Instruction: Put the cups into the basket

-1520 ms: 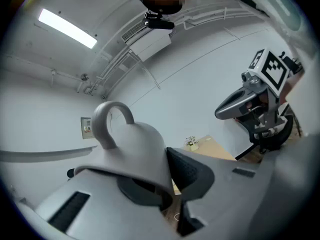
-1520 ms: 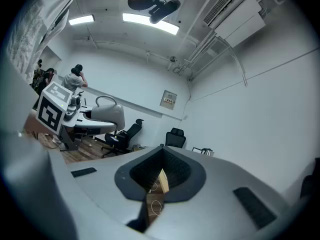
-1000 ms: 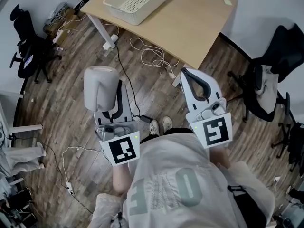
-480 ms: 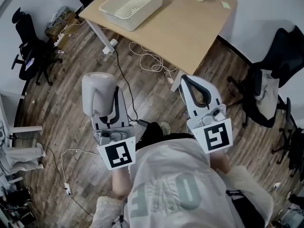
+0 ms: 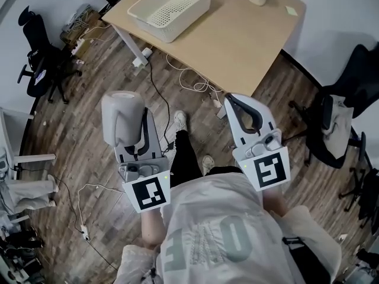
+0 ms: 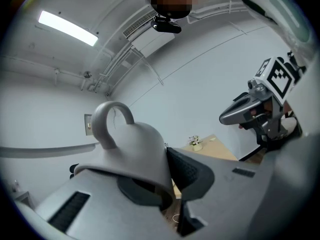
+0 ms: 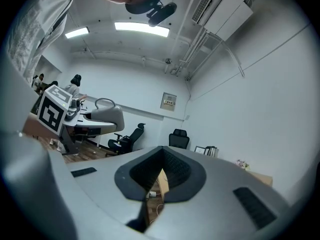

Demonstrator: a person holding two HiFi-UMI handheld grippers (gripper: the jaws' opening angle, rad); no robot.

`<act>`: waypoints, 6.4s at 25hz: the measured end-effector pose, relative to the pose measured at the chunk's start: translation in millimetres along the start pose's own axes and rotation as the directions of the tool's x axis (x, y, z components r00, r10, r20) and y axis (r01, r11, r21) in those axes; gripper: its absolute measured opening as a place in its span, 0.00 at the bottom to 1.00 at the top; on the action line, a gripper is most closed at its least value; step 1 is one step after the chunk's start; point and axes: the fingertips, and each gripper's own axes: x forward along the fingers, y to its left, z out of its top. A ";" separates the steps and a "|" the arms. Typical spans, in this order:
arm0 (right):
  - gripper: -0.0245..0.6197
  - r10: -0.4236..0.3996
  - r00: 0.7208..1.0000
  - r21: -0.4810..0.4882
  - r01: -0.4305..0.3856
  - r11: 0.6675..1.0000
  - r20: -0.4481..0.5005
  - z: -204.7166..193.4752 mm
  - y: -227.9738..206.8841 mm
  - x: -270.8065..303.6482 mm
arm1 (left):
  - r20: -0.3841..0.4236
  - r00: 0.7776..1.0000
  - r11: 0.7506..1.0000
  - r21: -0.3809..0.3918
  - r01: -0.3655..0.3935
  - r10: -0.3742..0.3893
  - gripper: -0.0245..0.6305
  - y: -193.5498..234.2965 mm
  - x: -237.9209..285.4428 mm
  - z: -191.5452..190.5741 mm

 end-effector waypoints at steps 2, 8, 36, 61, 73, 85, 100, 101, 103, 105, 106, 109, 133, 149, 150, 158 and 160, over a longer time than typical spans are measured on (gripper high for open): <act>0.02 -0.007 1.000 -0.001 0.007 1.000 0.008 -1.6 -4.1 18.8 | 0.002 1.000 1.000 -0.003 0.006 -0.006 0.11 6.8 16.9 -8.3; 0.02 -0.012 1.000 -0.023 0.011 1.000 -0.026 -9.3 -21.5 100.0 | 0.008 0.999 0.998 0.036 0.053 -0.053 0.11 44.4 87.9 -27.6; 0.02 -0.214 0.975 -0.054 0.211 0.976 -0.062 5.9 -108.9 390.9 | 0.091 0.965 0.966 -0.058 0.253 -0.248 0.11 191.6 356.7 -86.2; 0.02 -0.267 0.958 0.016 0.270 0.963 -0.107 -36.0 -195.3 452.2 | 0.023 0.879 0.861 0.214 0.461 -0.476 0.11 127.1 523.0 -64.1; 0.02 -0.416 0.893 0.043 0.429 0.902 -0.175 -45.6 -210.8 437.6 | -0.340 0.630 0.540 0.327 0.775 -0.698 0.11 56.3 553.6 -127.9; 0.02 -0.514 0.829 0.071 0.539 0.839 -0.221 -65.8 -235.1 401.1 | -0.756 0.290 -0.018 0.371 0.929 -0.587 0.11 -10.0 552.9 -248.3; 0.02 -0.571 0.784 0.075 0.602 0.795 -0.244 -77.8 -258.9 381.3 | -0.922 0.180 -0.315 0.293 0.903 -0.343 0.11 -14.3 541.1 -321.8; 0.02 -0.574 0.781 0.073 0.605 0.793 -0.246 -78.0 -260.0 380.3 | -0.928 0.176 -0.329 0.287 0.900 -0.329 0.11 -14.3 539.4 -325.3; 0.02 -0.575 0.781 0.071 0.605 0.793 -0.245 -77.5 -261.3 379.7 | -0.934 0.186 -0.361 0.294 0.885 -0.306 0.11 -13.6 538.3 -330.4; 0.02 -0.570 0.786 0.075 0.600 0.796 -0.240 -76.2 -260.4 379.9 | -0.932 0.216 -0.397 0.324 0.859 -0.293 0.12 -13.1 538.9 -332.2; 0.02 -0.567 0.788 0.079 0.598 0.798 -0.239 -75.7 -259.2 379.9 | -0.927 0.231 -0.408 0.342 0.846 -0.297 0.13 -13.8 539.4 -331.4; 0.02 -0.560 0.792 0.088 0.593 0.800 -0.242 -75.5 -255.5 379.9 | -0.907 0.254 -0.397 0.380 0.835 -0.335 0.16 -19.2 541.6 -321.4; 0.02 -0.522 0.834 0.012 0.533 0.846 -0.180 -38.1 -238.6 406.8 | -0.222 0.585 0.504 0.330 0.798 -0.780 0.15 60.4 550.9 -65.5; 0.02 -0.497 0.860 -0.034 0.497 0.867 -0.117 -21.8 -216.2 426.6 | 0.304 0.755 0.787 -0.028 0.616 -0.580 0.05 91.2 533.5 -36.3; 0.02 -0.492 0.862 -0.027 0.492 0.870 -0.122 -23.4 -214.4 427.1 | 0.310 0.750 0.783 -0.025 0.621 -0.584 0.05 89.7 531.7 -34.2; 0.02 -0.482 0.867 -0.004 0.486 0.874 -0.127 -26.7 -210.0 428.8 | 0.310 0.731 0.773 0.021 0.634 -0.608 0.05 85.3 525.1 -32.7; 0.02 -0.484 0.866 -0.006 0.487 0.873 -0.127 -27.5 -211.1 429.0 | 0.304 0.734 0.776 0.031 0.629 -0.607 0.05 85.6 526.4 -34.0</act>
